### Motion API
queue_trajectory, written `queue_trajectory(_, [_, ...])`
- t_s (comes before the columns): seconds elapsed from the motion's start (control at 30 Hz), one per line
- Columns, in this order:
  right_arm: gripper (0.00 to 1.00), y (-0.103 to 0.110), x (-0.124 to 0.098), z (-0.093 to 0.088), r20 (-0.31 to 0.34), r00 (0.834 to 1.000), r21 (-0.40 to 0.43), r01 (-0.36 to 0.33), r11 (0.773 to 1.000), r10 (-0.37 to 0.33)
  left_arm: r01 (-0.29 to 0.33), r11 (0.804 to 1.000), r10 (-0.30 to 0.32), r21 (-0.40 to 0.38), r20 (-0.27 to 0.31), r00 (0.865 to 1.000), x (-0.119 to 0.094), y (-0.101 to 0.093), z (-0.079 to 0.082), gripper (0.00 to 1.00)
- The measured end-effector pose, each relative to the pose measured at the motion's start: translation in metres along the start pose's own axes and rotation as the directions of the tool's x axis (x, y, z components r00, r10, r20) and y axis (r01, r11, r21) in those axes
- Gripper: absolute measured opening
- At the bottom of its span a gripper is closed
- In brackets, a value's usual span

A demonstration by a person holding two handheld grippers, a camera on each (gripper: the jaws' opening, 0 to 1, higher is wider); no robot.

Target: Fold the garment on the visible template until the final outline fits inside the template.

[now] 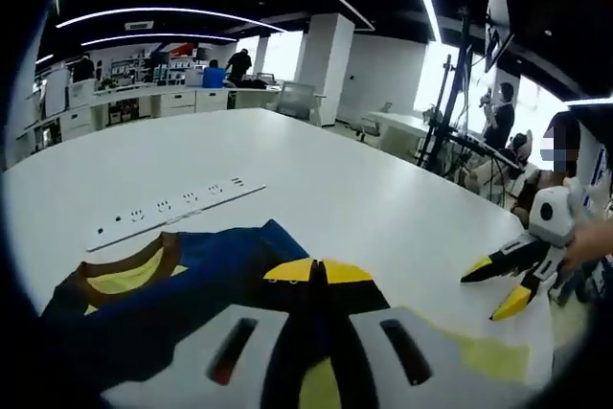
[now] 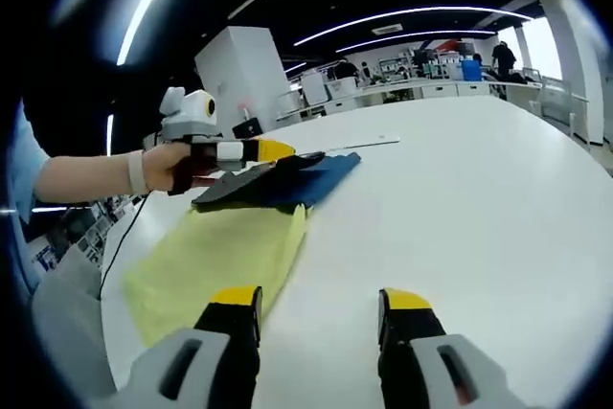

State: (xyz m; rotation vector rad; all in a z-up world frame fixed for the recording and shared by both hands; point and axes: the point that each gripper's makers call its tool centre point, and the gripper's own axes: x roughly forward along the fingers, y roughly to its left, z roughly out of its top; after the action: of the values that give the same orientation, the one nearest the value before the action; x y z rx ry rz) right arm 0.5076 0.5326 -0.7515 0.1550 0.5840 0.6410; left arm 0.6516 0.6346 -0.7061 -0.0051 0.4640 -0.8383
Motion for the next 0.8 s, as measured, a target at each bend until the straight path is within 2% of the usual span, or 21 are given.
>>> queue_trajectory(0.17, [0.47, 0.003, 0.002, 0.003, 0.01, 1.0, -0.002, -0.01, 1.0, 0.01, 0.021, 0.999, -0.02, 0.031, -0.044, 0.999, 0.004, -0.005, -0.014, 0.0])
queue_trajectory(0.3, [0.47, 0.002, 0.003, 0.003, 0.007, 1.0, -0.001, -0.007, 1.0, 0.007, 0.026, 0.998, -0.023, 0.051, -0.058, 0.998, 0.005, -0.004, -0.018, 0.0])
queue_trajectory(0.37, [0.47, 0.001, 0.002, 0.004, 0.01, 1.0, 0.004, -0.006, 1.0, 0.006, 0.03, 0.998, -0.027, 0.06, -0.049, 0.998, 0.005, -0.003, -0.016, 0.09])
queue_trajectory(0.43, [0.47, 0.001, 0.002, 0.004, 0.01, 1.0, 0.003, -0.004, 1.0, 0.004, 0.041, 0.996, -0.039, 0.078, -0.033, 0.999, 0.004, -0.003, -0.013, 0.24])
queue_trajectory(0.5, [0.47, 0.0, 0.001, 0.004, 0.008, 1.0, -0.003, -0.003, 1.0, 0.003, 0.068, 0.993, -0.065, 0.093, -0.04, 0.997, 0.003, -0.006, -0.013, 0.38])
queue_trajectory(0.7, [0.5, 0.003, 0.003, 0.008, 0.014, 1.0, -0.006, -0.012, 1.0, 0.012, 0.094, 0.991, -0.09, 0.097, -0.044, 0.995, -0.003, -0.006, -0.011, 0.65])
queue_trajectory(0.8, [0.53, 0.005, 0.004, 0.008, 0.013, 1.0, -0.016, -0.019, 1.0, 0.019, 0.098, 0.99, -0.095, 0.098, -0.04, 0.995, -0.006, -0.005, -0.01, 0.74])
